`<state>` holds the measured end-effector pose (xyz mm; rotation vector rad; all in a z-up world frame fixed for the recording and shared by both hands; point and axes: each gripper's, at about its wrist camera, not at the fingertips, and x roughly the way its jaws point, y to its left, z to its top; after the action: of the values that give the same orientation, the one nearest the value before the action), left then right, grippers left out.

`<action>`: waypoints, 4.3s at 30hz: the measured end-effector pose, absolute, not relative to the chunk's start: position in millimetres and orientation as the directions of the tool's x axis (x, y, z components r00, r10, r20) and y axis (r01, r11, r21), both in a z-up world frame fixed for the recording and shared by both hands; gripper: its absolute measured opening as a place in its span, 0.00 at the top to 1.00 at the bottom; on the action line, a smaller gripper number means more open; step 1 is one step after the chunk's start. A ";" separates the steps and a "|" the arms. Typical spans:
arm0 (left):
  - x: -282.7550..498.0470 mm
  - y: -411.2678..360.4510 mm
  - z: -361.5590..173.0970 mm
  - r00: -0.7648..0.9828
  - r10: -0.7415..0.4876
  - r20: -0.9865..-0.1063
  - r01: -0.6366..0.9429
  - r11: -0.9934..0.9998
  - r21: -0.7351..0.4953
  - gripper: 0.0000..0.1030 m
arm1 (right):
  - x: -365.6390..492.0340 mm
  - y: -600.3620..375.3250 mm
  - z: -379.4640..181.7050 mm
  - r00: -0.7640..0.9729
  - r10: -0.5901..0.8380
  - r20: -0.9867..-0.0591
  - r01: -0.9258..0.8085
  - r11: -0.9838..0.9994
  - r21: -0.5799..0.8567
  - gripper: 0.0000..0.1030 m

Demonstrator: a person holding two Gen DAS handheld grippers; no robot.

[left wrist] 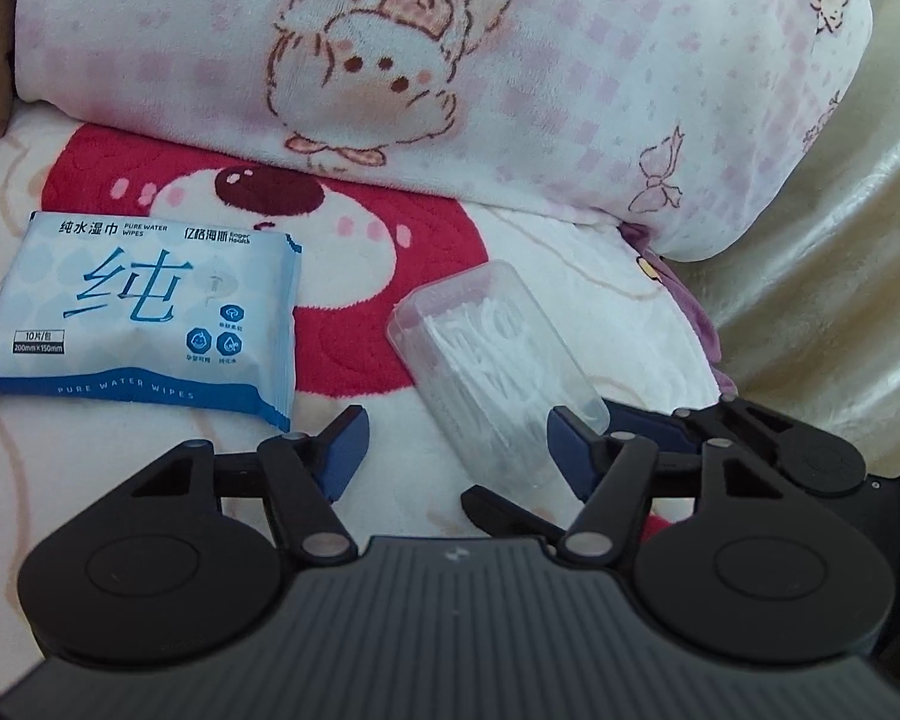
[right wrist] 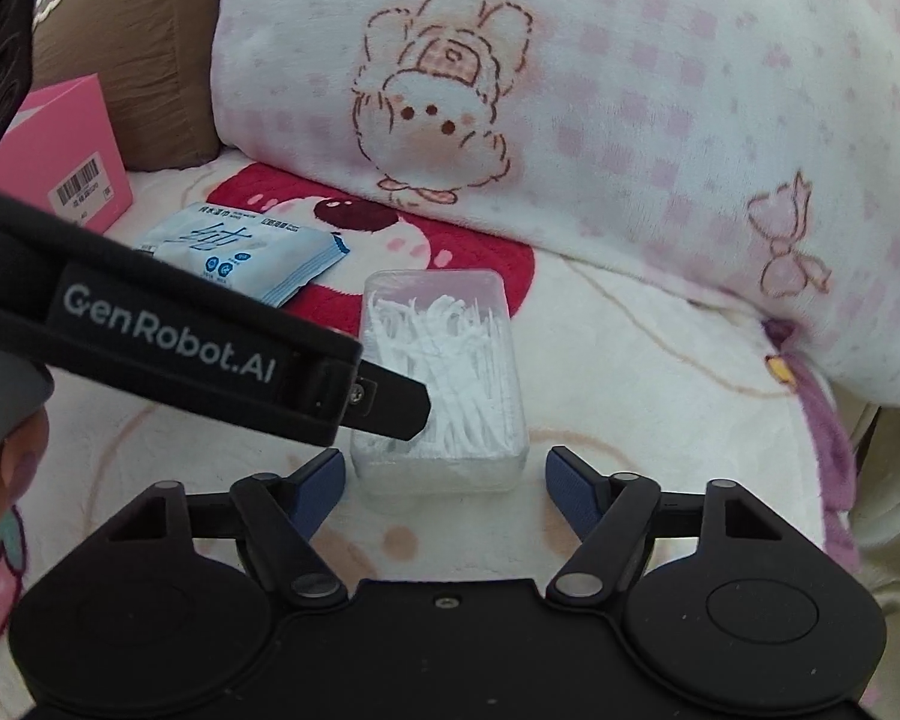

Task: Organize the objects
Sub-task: 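Close both grippers on the clear floss-pick box, then lift the clear box with both grippers and carry it into the pink box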

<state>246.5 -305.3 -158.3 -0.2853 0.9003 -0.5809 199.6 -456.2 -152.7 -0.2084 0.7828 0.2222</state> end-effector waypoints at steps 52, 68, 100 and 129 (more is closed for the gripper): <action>187.4 -283.4 -149.9 0.291 -0.596 -0.749 0.360 0.793 -0.491 0.59 | 125.1 -424.9 -148.1 0.579 0.208 -0.789 -0.194 0.974 0.114 0.34; 141.0 -260.7 -119.0 0.229 -0.567 -0.791 0.373 0.802 -0.466 0.59 | 74.4 -404.3 -120.1 0.560 0.226 -0.797 -0.223 0.968 0.117 0.34; 72.2 -170.9 -26.9 0.287 -0.530 -0.798 0.364 0.831 -0.420 0.59 | 22.1 -321.4 -26.6 0.505 0.281 -0.816 -0.325 0.938 0.121 0.34; 81.8 -68.3 54.9 0.428 -0.561 -0.708 0.393 0.821 -0.414 0.60 | 38.1 -240.3 56.3 0.584 0.325 -0.744 -0.423 0.904 0.063 0.34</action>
<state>81.8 -68.3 54.9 -0.1966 0.9580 -0.6006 38.1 -240.3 56.3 -0.1262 0.8404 0.4379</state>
